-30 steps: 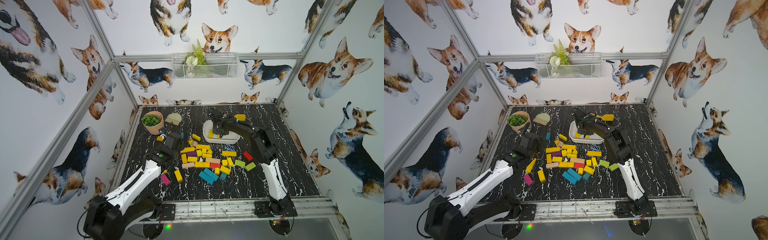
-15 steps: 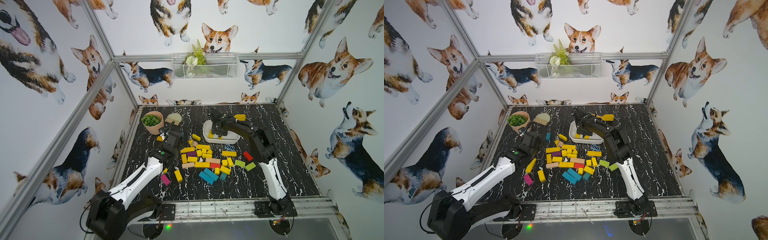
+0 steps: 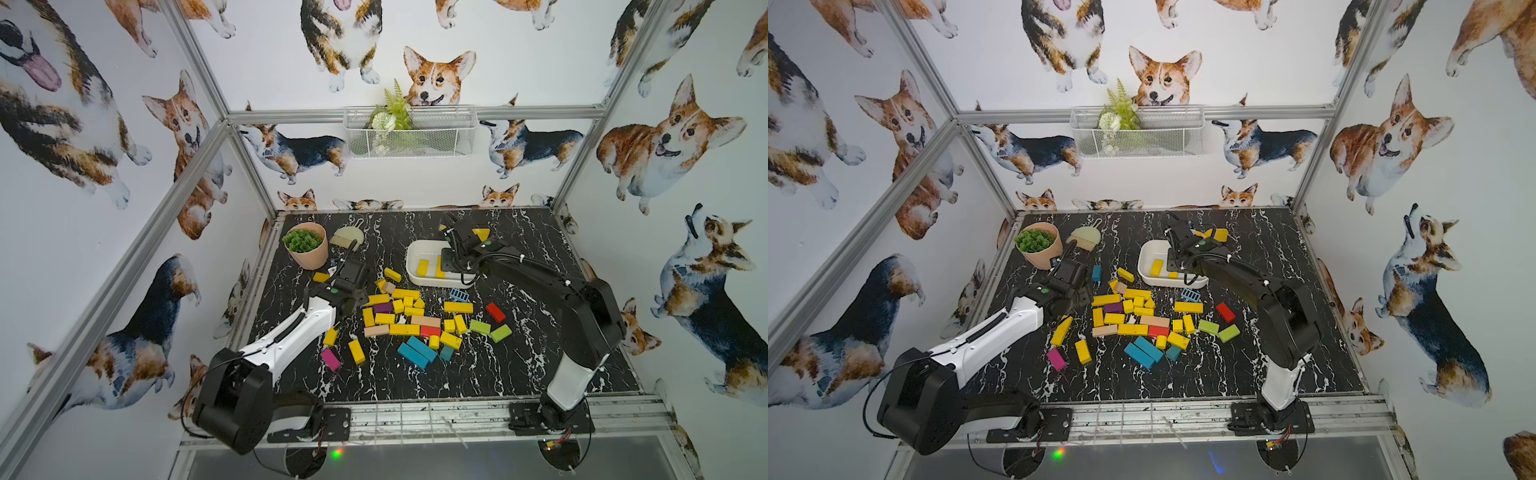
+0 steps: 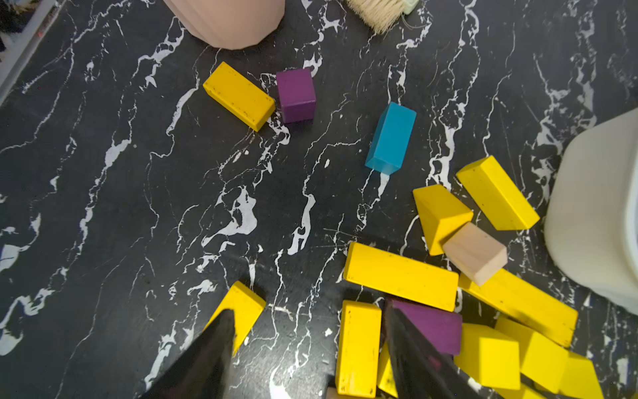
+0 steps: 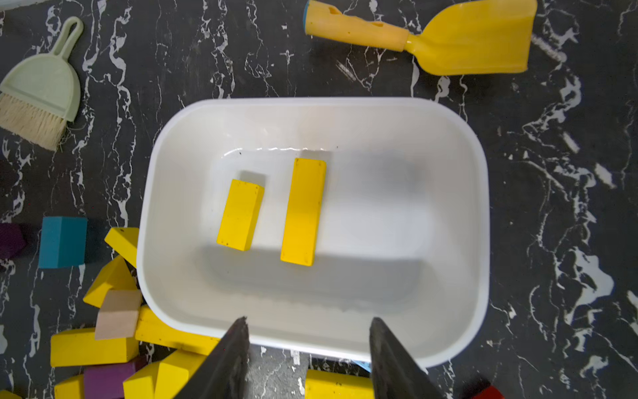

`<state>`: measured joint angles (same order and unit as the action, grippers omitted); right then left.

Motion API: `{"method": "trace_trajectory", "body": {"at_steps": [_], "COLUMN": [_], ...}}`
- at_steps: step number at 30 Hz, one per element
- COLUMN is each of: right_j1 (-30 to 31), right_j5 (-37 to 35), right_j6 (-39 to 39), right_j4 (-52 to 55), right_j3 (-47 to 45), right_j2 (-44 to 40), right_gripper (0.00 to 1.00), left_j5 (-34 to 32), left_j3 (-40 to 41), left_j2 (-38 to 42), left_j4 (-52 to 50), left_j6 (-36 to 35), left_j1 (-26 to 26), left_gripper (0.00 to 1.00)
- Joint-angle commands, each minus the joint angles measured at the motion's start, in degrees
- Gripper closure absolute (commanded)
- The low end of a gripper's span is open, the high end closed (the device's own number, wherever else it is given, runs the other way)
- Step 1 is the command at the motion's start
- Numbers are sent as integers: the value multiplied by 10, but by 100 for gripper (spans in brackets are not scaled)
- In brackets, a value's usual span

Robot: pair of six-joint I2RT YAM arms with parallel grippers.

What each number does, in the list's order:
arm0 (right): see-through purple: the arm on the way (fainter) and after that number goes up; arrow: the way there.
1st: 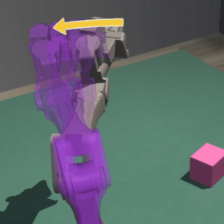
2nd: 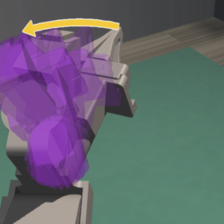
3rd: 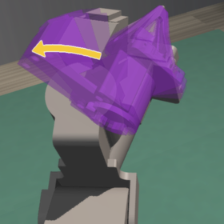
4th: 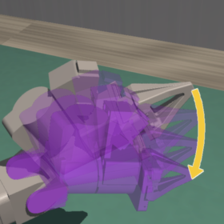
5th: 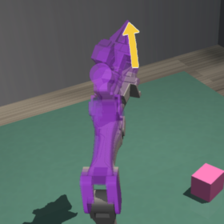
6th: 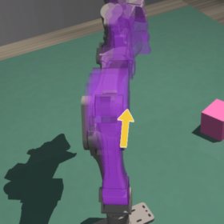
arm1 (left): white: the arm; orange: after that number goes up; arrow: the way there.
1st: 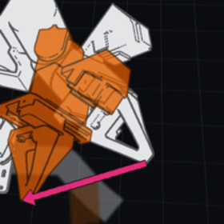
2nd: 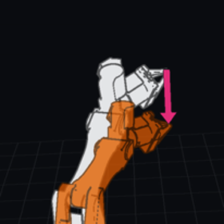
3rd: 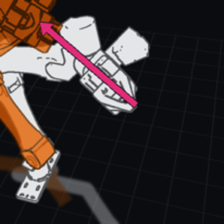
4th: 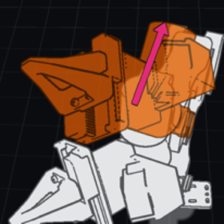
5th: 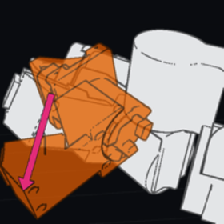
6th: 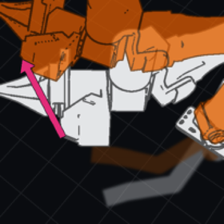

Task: Pick out the yellow building blocks
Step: Place the building block in the storage box.

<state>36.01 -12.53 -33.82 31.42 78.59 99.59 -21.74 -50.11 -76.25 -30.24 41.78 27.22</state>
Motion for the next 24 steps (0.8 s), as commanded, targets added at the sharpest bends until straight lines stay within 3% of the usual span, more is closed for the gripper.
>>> {"method": "trace_trajectory", "body": {"at_steps": [1,8,12,15,24], "right_j1": [0,0,0,1,1], "right_j5": [9,16,12,9,6], "right_j6": [22,20,26,29,38], "right_j4": [-56,-74,-73,-58,-37], "right_j3": [-49,-69,-69,-66,-69], "right_j2": [-27,-17,-22,-31,-68], "right_gripper": [42,42,42,41,41], "left_j5": [11,1,53,119,170], "left_j3": [-2,53,56,46,50], "left_j2": [-19,-10,-24,-40,-92], "left_j4": [-74,-71,-46,-37,-27], "left_j6": [-16,-14,-45,-56,-79], "left_j1": [-1,-28,-78,-128,-133], "left_gripper": [28,21,8,7,4]}}
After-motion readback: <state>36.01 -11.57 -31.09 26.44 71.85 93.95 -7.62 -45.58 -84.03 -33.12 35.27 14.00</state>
